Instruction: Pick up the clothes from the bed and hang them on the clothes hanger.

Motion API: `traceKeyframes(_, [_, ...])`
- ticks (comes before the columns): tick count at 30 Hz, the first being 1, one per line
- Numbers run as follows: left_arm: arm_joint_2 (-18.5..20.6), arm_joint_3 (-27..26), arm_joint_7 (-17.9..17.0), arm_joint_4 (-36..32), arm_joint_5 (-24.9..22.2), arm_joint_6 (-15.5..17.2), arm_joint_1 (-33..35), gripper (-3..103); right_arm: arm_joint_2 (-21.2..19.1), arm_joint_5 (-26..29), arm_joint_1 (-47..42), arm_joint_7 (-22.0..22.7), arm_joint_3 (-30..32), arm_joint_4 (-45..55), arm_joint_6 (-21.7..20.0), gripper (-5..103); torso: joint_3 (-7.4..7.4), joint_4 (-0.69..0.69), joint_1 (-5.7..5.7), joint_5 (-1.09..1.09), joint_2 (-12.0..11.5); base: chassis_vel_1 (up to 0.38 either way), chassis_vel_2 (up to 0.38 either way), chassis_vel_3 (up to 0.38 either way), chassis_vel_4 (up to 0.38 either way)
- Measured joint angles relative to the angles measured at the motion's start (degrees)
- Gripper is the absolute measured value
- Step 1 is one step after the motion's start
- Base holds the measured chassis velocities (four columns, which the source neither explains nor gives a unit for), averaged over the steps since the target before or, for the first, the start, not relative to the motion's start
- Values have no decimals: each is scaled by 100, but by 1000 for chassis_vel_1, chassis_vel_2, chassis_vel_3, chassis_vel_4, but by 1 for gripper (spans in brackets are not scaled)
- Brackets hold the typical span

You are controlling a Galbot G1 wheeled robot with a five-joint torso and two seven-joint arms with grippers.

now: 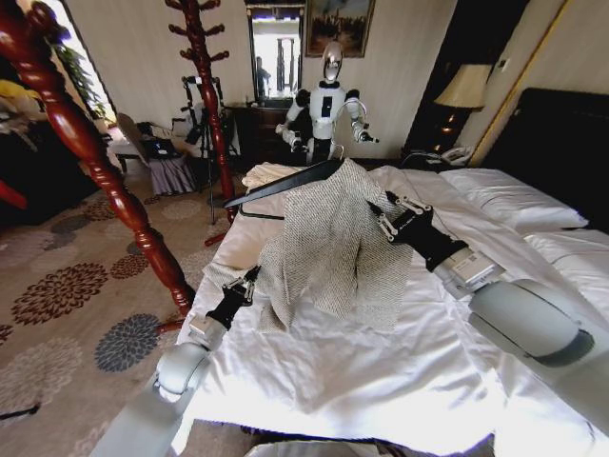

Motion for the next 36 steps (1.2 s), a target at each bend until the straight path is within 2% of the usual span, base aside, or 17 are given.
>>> traceKeyframes(9, [356, -575, 5, 46, -1016, 221, -255, 0, 23, -21, -6, -2, -1, 61, 0, 23, 0, 0, 0, 1, 0, 0, 0, 0, 0])
traceKeyframes(15, [319, -429, -16, 413, -1044, 141, -300, -2, 30, 19, -10, -6, 4, 163, 0, 23, 0, 0, 0, 0, 0, 0, 0, 0, 0])
traceKeyframes(16, [282, -414, -73, 459, -984, 117, -311, 3, 23, 35, -10, -6, 18, 178, -1, 23, 0, 0, 0, 0, 1, 0, 0, 0, 0])
traceKeyframes(17, [282, -414, -73, 459, -984, 117, -311, 3, 23, 35, -10, -6, 18, 178, -1, 23, 0, 0, 0, 0, 1, 0, 0, 0, 0])
traceKeyframes(20, [183, -401, -468, 569, -705, 87, -347, 19, -25, 130, 0, 0, 82, 250, -12, 23, 0, 0, 0, 0, 0, 0, 0, 0, 0])
traceKeyframes(22, [186, -416, -575, 590, -632, 96, -362, 19, -30, 152, 5, 1, 92, 266, -14, 23, 0, 0, 0, 0, 0, 0, 0, 0, 0])
traceKeyframes(23, [210, -446, -701, 623, -542, 126, -393, 30, -36, 178, 7, 4, 103, 286, -16, 23, 0, 0, 0, 0, 1, 0, 0, 0, 0])
traceKeyframes(24, [242, -470, -763, 643, -514, 134, -427, 30, -39, 187, 7, 5, 104, 295, -19, 23, 0, 0, 0, 1, 0, 0, 0, 0, 0])
traceKeyframes(26, [314, -489, -711, 570, -662, 136, -410, 40, -42, 190, 6, 12, 106, 293, -22, 23, 0, 0, 1, 0, 0, 0, 0, 0, 0])
traceKeyframes(27, [314, -489, -711, 570, -662, 136, -410, 40, -42, 190, 6, 12, 106, 293, -22, 23, 0, 0, 1, 0, 0, 0, 0, 0, 0])
traceKeyframes(30, [441, -445, -186, -48, -1160, 156, 18, 57, -44, 194, 37, 17, 107, 188, -23, 23, 0, 0, 0, 2, 0, 0, 0, 0, 0])
traceKeyframes(31, [476, -423, -9, -218, -1234, 144, 166, 57, -49, 198, 51, 17, 107, 167, -23, 23, 0, 0, 0, 2, 0, 0, 0, 0, 0])
traceKeyframes(32, [476, -423, -9, -218, -1234, 144, 166, 57, -49, 198, 51, 17, 107, 167, -23, 23, 0, 0, 0, 2, 0, 0, 0, 0, 0])
traceKeyframes(33, [514, -400, 198, -373, -1284, 120, 307, 62, -56, 208, 65, 18, 107, 156, -23, 23, 0, 0, 0, 3, 0, 0, 0, 0, 0])
traceKeyframes(34, [595, -337, 703, -652, -1301, 44, 578, 68, -78, 243, 90, 20, 108, 156, -23, 23, 0, 1, 0, 2, 0, 0, 0, 0, 0])
traceKeyframes(35, [636, -301, 954, -753, -1253, 2, 694, 74, -92, 265, 102, 23, 110, 164, -23, 23, 0, 2, 0, 1, 0, 0, 0, 0, 0])
traceKeyframes(36, [674, -261, 1170, -823, -1168, -31, 790, 74, -105, 288, 114, 25, 113, 177, -24, 23, -1, 2, 0, 2, 1, 0, 0, 0, 0])
